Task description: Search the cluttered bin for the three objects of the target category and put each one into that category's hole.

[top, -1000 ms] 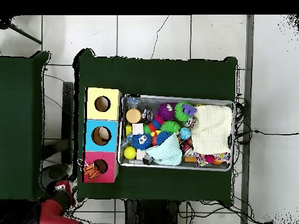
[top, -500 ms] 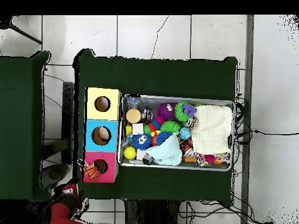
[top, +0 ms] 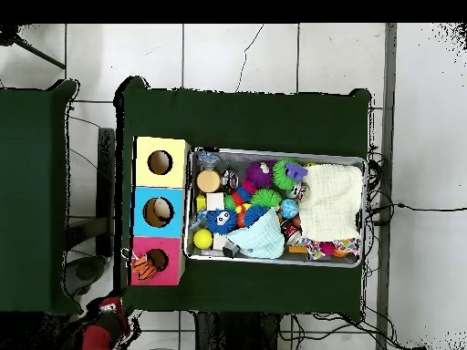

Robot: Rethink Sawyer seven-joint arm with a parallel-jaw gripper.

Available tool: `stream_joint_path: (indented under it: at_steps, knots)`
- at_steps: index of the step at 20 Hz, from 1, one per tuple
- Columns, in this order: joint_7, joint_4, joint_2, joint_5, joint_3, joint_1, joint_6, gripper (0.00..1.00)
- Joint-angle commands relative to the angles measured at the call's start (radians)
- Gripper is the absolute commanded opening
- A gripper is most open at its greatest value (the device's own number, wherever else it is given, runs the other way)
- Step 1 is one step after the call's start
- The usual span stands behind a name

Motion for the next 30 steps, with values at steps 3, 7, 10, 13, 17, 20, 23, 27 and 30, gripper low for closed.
stream_joint_path:
  at_steps: [3, 7, 10, 13, 17, 20, 23, 27, 30]
  knots:
    - [0.160, 0.017, -0.030, -0.017, 0.057, -0.040, -0.009, 1.00]
    - [0.122, 0.009, -0.061, -0.020, 0.005, -0.037, 0.054, 1.00]
    - [0.098, -0.016, -0.077, -0.024, -0.056, -0.020, 0.125, 1.00]
    - [0.084, -0.043, -0.105, -0.049, -0.117, -0.009, 0.208, 1.00]
    - [0.062, -0.024, -0.164, -0.088, -0.119, -0.053, 0.237, 1.00]
    - [0.048, 0.004, -0.187, -0.108, -0.096, -0.097, 0.222, 1.00]
    - [0.057, 0.013, -0.185, -0.120, -0.066, -0.129, 0.195, 1.00]
    - [0.089, -0.028, -0.119, -0.119, -0.060, -0.124, 0.173, 1.00]
    - [0.102, -0.055, -0.096, -0.113, -0.076, -0.102, 0.186, 1.00]
